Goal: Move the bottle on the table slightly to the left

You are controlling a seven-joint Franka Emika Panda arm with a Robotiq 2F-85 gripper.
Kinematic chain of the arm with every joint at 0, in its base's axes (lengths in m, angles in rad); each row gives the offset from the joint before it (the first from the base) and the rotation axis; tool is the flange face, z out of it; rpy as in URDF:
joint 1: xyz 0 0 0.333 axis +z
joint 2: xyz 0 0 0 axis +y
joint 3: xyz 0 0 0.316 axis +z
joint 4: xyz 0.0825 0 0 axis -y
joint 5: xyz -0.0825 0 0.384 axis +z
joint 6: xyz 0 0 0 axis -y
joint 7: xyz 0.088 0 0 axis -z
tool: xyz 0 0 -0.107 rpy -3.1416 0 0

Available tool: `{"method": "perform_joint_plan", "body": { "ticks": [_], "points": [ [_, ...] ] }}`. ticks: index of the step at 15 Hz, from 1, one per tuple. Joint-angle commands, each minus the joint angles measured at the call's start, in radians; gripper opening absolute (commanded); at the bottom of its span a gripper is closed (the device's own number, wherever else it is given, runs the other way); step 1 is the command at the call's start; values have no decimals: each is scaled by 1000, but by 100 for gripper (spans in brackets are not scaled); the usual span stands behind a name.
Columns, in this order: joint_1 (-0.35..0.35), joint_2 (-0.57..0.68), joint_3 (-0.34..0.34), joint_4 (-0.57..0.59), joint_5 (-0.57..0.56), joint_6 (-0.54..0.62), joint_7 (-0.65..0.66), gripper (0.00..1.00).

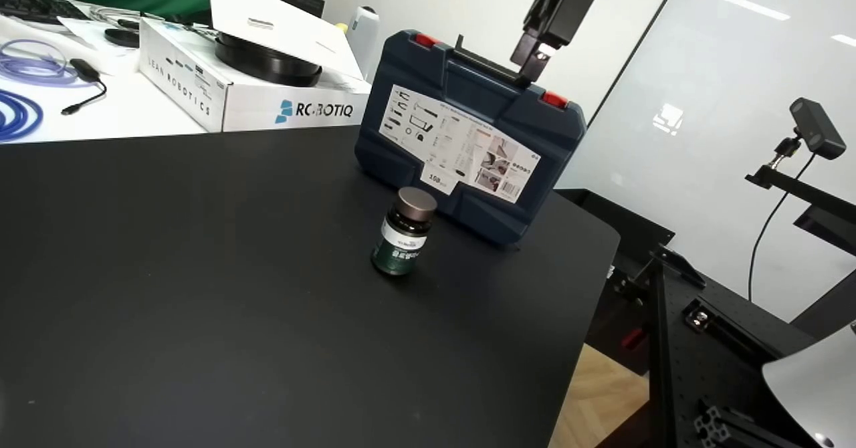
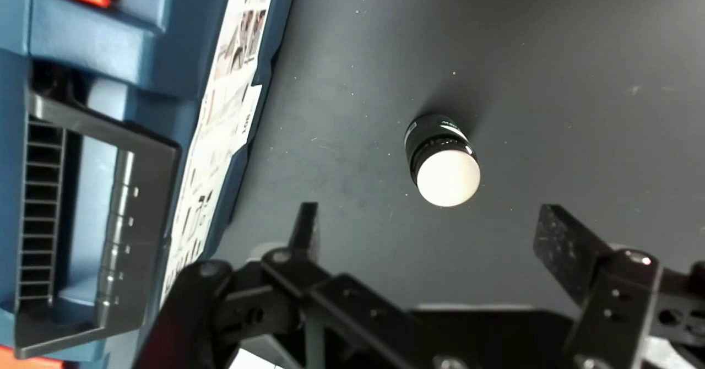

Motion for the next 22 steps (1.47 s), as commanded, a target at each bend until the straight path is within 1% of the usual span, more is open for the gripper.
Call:
{"method": "perform_joint_plan", "body": {
  "ticks": [1, 4, 5, 6, 8, 12, 13, 16, 19, 22],
  "points": [
    [0, 160, 38, 161, 0, -38, -34, 100],
    [-5, 238, 75, 237, 15, -63, -42, 100],
    [-9, 252, 82, 251, 13, -80, -18, 100],
    [-15, 212, 84, 188, 2, -33, -23, 100],
    [-16, 243, 93, 218, 1, -49, -23, 100],
    [-18, 250, 93, 227, 1, -54, -23, 100],
    [-13, 250, 90, 219, -15, -39, -2, 100],
    [1, 275, 90, 184, -66, 62, 57, 100],
    [-8, 319, 109, 161, -36, 173, 44, 100],
    [-15, 369, 122, 156, -15, 204, 51, 100]
  ]
}}
